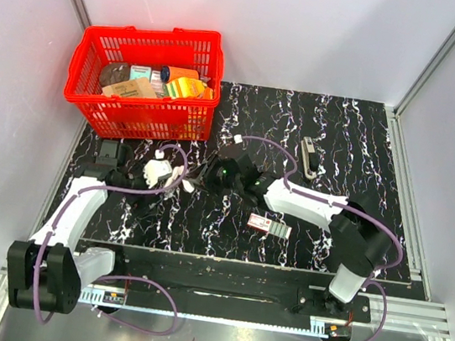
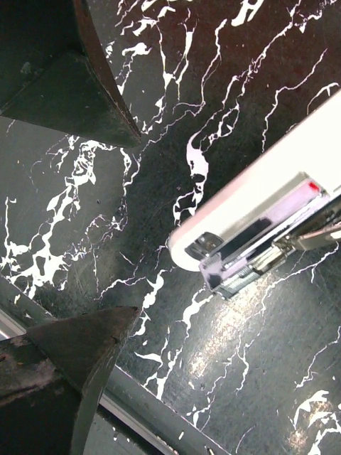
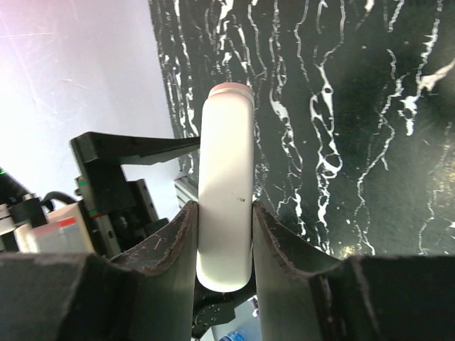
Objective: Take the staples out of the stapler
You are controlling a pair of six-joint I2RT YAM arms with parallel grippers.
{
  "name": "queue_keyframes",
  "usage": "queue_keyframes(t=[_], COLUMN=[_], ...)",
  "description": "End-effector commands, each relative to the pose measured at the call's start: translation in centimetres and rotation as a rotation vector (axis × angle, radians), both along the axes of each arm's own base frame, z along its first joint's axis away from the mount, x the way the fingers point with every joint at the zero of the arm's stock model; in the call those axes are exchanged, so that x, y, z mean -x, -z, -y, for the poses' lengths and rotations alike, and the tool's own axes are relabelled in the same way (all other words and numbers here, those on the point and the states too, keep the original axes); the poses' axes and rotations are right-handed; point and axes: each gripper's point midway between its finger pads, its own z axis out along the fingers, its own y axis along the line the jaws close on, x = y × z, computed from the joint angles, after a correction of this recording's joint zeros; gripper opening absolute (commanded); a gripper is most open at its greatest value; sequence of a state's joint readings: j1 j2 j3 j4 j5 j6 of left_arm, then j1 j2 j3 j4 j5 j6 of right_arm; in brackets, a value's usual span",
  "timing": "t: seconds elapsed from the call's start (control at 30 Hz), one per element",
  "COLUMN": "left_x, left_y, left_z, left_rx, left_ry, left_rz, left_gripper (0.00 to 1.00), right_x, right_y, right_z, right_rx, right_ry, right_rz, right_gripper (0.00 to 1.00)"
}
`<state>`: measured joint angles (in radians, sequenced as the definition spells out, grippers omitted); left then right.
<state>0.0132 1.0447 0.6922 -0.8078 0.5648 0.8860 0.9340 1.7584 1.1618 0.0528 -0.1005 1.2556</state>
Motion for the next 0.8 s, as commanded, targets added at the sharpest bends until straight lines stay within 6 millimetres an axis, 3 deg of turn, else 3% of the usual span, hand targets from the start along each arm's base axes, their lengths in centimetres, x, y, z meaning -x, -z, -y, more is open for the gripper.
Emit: queue_keyframes(t=[0.0,0.2,0.4,0.5,0.77], left_x=[-1.4,-1.6,-1.5,-1.9,-2.6], left_y=[-1.8,-3.1,-2.5,-2.7,-3.6], left_z=[1.1,2.2,2.1,2.0,2.1], left_rx=[0.059,0.133,0.125,0.120,0.132], left_ry=[0.037,0.032,0.038,0.034,0.024], left_rz=[0.060,0.070,0.060,0.075,0.091], left_gripper=[0.99,0.99,0.95,0.85,0.45], right_x=[0.7,1.2,1.7,2.2,3.3], right_y=[-5.6,-6.5,-7.6,-8.1,-7.9], right_z=[-1.4,-1.7,-1.6,-1.8,-2.1], right_rx=[-0.158,-0.184,-0.224,-0.248,-0.252], right_ry=[-0.040,-0.052,-0.053,-0.063,-0.096], right_rz=[0.061,0.069,0.071,0.065,0.051], right_gripper=[0.00,0.00,0.00,0.00,0.00])
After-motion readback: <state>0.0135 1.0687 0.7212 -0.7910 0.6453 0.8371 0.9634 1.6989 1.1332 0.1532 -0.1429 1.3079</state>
